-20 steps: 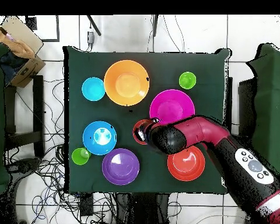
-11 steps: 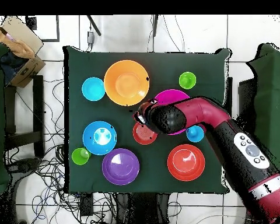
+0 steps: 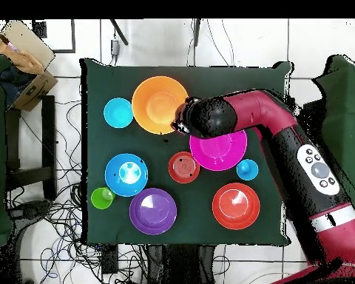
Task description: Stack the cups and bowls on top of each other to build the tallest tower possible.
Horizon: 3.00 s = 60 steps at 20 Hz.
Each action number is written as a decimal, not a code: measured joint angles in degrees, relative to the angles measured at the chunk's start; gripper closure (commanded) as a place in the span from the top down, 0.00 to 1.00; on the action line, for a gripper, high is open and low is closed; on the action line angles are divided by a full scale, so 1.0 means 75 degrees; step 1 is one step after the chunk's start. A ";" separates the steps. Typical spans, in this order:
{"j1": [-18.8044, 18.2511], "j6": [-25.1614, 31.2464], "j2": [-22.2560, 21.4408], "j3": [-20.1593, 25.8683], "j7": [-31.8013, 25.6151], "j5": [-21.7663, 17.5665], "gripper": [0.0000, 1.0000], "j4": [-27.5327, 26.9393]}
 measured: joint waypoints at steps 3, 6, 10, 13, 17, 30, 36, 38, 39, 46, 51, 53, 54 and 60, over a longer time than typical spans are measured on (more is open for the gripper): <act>0.0242 0.0220 -0.0219 -0.0093 -0.0389 -0.0278 1.00 -0.0253; 0.0458 0.0375 -0.0475 -0.0133 -0.0694 -0.0547 1.00 -0.0379; 0.0584 0.0397 -0.0647 -0.0136 -0.0931 -0.0670 1.00 -0.0484; 0.0620 0.0399 -0.0706 -0.0140 -0.1142 -0.0736 1.00 -0.0596; 0.0586 0.0400 -0.0704 -0.0140 -0.1654 -0.0868 1.00 -0.0726; 0.0493 0.1149 0.0197 -0.0139 -0.5631 -0.0818 1.00 -0.2262; 0.0492 0.1259 0.0772 -0.0146 -0.7075 -0.0746 1.00 -0.3012; 0.0492 0.1258 0.0979 -0.0165 -0.7399 -0.0717 1.00 -0.3225; 0.0493 0.1258 0.1035 -0.0194 -0.7415 -0.0716 1.00 -0.3268; 0.0502 0.1259 0.1198 -0.0495 -0.7445 -0.0714 1.00 -0.3278; 0.0526 0.1261 0.1014 -0.0776 -0.7445 -0.0709 1.00 -0.3005; 0.0572 0.1259 0.0793 -0.0933 -0.7445 -0.0682 1.00 -0.2783; 0.0591 0.1259 0.0713 -0.0981 -0.7445 -0.0665 1.00 -0.2709; 0.0669 0.1259 0.0006 -0.1131 -0.7446 -0.0334 1.00 -0.2097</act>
